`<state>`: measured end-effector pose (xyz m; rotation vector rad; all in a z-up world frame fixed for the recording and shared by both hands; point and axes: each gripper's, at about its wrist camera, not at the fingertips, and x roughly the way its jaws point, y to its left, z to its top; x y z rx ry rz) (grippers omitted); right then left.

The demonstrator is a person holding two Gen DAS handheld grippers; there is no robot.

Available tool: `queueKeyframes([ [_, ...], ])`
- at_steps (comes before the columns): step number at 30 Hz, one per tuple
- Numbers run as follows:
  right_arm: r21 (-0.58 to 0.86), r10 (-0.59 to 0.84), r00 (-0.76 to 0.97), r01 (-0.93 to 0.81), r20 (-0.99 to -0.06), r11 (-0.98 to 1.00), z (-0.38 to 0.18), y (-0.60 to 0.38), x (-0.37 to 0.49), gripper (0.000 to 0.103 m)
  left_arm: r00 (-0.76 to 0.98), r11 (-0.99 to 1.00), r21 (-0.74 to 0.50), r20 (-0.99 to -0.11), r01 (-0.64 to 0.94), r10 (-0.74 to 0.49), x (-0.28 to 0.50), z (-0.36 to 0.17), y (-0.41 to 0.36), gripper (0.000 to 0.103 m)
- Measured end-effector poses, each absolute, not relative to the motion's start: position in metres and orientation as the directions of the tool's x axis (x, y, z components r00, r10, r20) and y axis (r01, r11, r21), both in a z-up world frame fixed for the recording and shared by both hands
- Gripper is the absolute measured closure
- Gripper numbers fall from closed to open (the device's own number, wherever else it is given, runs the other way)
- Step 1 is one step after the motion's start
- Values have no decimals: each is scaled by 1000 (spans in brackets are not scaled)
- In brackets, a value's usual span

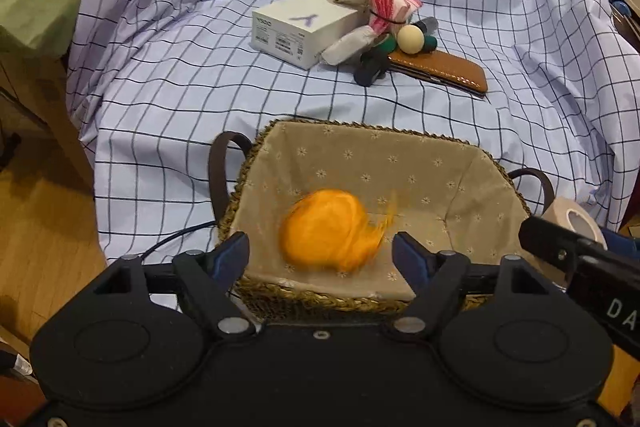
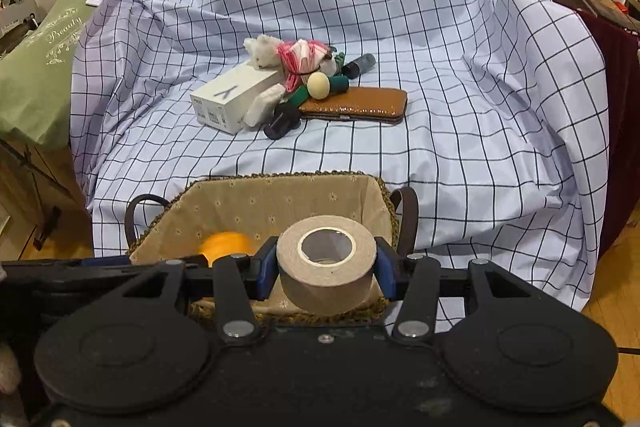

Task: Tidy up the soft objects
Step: 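Drop the orange pouch into the basket with the left tool while the right tool drops the tape roll, then lift both tools away from the basket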

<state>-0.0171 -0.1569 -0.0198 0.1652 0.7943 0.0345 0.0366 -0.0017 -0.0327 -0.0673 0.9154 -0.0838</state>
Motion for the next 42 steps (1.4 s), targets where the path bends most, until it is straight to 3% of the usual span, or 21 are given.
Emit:
queueKeyframes([
  [13,174,108,649,38,-753,984,-32,-156,-7,55,625,997,-60,-777,47,-76,32,-30,-4,27],
  [42,178,107,652,44,-750,983,-31,-159,-8,53,615,997,-56,-785,53,-77,31,-31,-6,25],
])
